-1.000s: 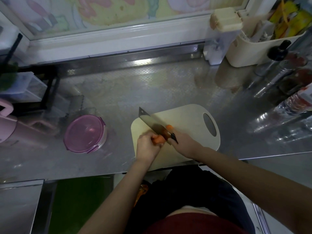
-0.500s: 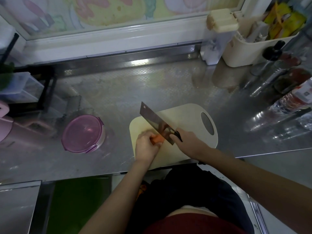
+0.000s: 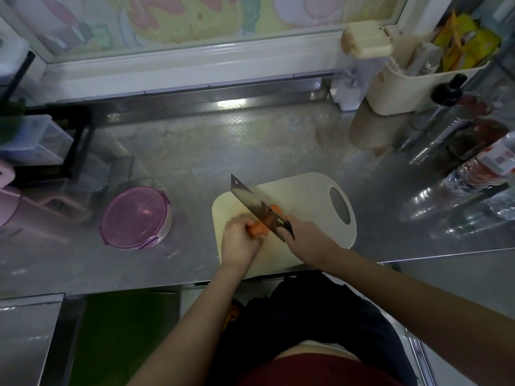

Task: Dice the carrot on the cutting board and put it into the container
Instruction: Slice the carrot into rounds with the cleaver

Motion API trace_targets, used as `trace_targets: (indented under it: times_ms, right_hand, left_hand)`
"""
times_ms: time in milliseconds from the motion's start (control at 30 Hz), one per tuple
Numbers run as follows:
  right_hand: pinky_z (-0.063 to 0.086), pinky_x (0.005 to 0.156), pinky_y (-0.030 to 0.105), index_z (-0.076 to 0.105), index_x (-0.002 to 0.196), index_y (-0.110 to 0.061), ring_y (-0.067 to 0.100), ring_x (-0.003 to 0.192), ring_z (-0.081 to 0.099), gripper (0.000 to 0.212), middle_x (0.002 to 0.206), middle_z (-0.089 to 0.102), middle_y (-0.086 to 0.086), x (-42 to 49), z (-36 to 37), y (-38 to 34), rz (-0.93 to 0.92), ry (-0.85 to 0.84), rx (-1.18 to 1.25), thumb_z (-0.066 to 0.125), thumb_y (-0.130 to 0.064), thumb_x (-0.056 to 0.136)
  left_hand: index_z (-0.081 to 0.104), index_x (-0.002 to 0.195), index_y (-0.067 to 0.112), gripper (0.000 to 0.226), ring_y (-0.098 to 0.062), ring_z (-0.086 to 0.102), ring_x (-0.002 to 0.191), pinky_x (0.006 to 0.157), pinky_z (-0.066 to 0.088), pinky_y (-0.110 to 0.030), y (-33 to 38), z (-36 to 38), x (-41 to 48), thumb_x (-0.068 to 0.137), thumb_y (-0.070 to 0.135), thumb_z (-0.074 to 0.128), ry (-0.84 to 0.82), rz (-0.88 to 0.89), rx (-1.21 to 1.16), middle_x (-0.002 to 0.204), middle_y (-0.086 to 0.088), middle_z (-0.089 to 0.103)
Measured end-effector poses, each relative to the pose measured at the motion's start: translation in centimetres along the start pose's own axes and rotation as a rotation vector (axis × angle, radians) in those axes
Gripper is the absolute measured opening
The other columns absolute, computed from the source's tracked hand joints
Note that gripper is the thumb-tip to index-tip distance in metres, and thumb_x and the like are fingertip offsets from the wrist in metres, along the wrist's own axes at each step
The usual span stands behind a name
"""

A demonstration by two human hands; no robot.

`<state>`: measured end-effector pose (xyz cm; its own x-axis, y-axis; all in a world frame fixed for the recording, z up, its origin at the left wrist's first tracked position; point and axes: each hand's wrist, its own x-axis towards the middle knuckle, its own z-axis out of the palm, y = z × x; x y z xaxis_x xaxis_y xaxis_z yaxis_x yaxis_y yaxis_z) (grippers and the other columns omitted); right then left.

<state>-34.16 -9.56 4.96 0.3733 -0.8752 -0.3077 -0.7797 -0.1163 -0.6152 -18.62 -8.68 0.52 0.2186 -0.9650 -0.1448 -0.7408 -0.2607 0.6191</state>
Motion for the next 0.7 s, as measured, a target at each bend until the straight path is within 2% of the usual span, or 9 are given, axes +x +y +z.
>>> trace_targets:
  times_ms: [100,267,400,533,700]
  right_hand:
    - [0.042,0.077,0.037,0.045,0.124,-0.006,0.037,0.093,0.059,0.035,0.104,0.063,0.022,0.3,0.3,0.0,0.015,-0.016,-0.049,0.041,-0.030,0.099]
    - [0.039,0.075,0.033,0.043,0.125,-0.006,0.034,0.095,0.058,0.033,0.103,0.061,0.021,1.1,-0.6,-0.4,0.029,-0.102,-0.014,0.039,-0.026,0.100]
    - [0.042,0.081,0.036,0.048,0.118,-0.003,0.032,0.095,0.058,0.034,0.104,0.061,0.020,2.5,-0.3,-0.6,0.081,-0.141,-0.003,0.038,-0.030,0.100]
    - [0.041,0.077,0.034,0.050,0.113,-0.002,0.035,0.095,0.058,0.030,0.103,0.061,0.021,3.6,0.2,-0.9,0.079,-0.133,0.016,0.041,-0.027,0.099]
    - [0.038,0.071,0.033,0.046,0.116,-0.002,0.034,0.091,0.058,0.029,0.101,0.060,0.020,3.2,0.8,-0.8,0.069,-0.112,0.012,0.041,-0.025,0.098]
  left_hand:
    - [0.064,0.085,0.009,0.020,-0.018,0.049,0.088,0.069,0.031,-0.019,0.0,0.0,0.0,0.072,0.017,0.076,0.003,-0.006,-0.013,0.088,-0.004,0.062]
    - [0.062,0.077,0.013,0.015,-0.016,0.048,0.083,0.065,0.027,-0.017,-0.1,0.0,0.2,0.072,0.017,0.076,-0.015,0.016,-0.003,0.081,0.004,0.055]
    - [0.063,0.079,0.012,0.015,-0.013,0.046,0.083,0.067,0.028,-0.015,0.0,0.1,0.2,0.071,0.015,0.076,-0.006,0.015,-0.019,0.082,0.003,0.057]
    - [0.067,0.080,0.010,0.014,-0.020,0.053,0.084,0.065,0.027,-0.015,0.0,0.2,0.3,0.069,0.013,0.076,0.001,0.008,-0.029,0.085,-0.004,0.065]
    - [0.069,0.078,0.010,0.011,-0.024,0.058,0.085,0.071,0.036,-0.020,0.2,0.3,0.3,0.070,0.014,0.074,-0.001,-0.036,-0.050,0.084,-0.005,0.068]
